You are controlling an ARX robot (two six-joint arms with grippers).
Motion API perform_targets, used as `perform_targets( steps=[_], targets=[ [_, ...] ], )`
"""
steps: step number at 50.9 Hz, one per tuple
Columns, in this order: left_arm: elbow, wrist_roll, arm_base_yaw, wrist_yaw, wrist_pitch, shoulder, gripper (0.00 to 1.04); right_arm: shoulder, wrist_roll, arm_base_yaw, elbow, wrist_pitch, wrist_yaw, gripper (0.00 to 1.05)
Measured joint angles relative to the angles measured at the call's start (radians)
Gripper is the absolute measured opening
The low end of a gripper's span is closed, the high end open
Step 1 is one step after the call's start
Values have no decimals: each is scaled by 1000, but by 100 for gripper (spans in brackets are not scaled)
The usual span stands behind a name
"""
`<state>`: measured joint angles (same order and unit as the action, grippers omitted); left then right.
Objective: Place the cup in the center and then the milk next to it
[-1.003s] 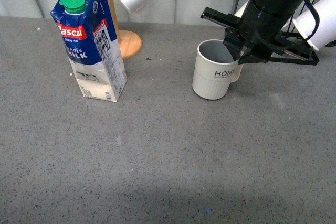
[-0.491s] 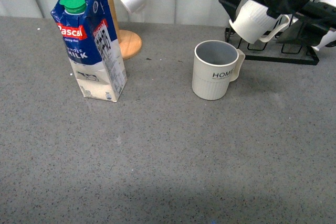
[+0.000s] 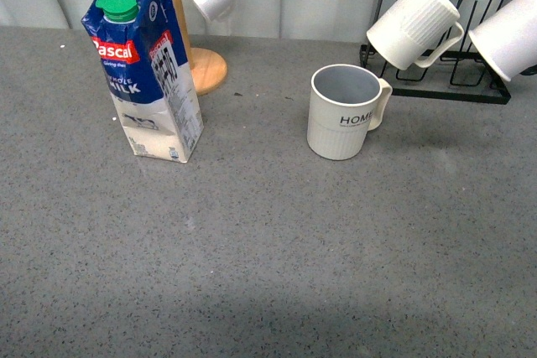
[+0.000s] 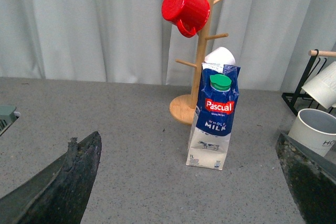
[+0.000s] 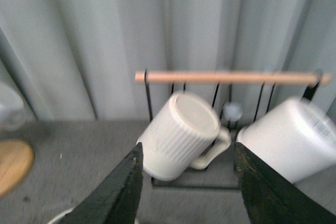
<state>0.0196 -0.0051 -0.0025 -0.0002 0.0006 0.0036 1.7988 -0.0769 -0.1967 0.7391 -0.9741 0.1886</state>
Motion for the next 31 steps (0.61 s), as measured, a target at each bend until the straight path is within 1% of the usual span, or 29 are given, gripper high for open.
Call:
perform_targets(
  steps=[2, 3, 5, 6, 10, 15, 17, 21, 31],
  targets=[
    [0, 0, 0, 0, 0, 0, 98, -53, 24, 13, -54, -68, -10, 42],
    [0, 0, 0, 0, 0, 0, 98, -66, 29, 16, -66, -80, -12, 41],
    [0, 0, 0, 0, 0, 0, 98, -114, 43, 29, -112, -108, -19, 33],
    [0, 0, 0, 0, 0, 0, 98, -124, 48, 32, -123, -113, -21, 32],
    [0, 0, 0, 0, 0, 0, 98, -201, 64, 55, -236, -132, -42, 14],
    [0, 0, 0, 0, 0, 0, 98, -233, 75, 68, -319, -159, -63, 0],
    [0, 0, 0, 0, 0, 0, 98, -245, 74, 75, -358, -191, -71, 1],
    [0, 0, 0, 0, 0, 0, 98, -315, 76, 93, -444, -193, -87, 1],
    [0, 0, 0, 0, 0, 0, 98, -507, 76, 127, -570, -132, -119, 1]
  ],
)
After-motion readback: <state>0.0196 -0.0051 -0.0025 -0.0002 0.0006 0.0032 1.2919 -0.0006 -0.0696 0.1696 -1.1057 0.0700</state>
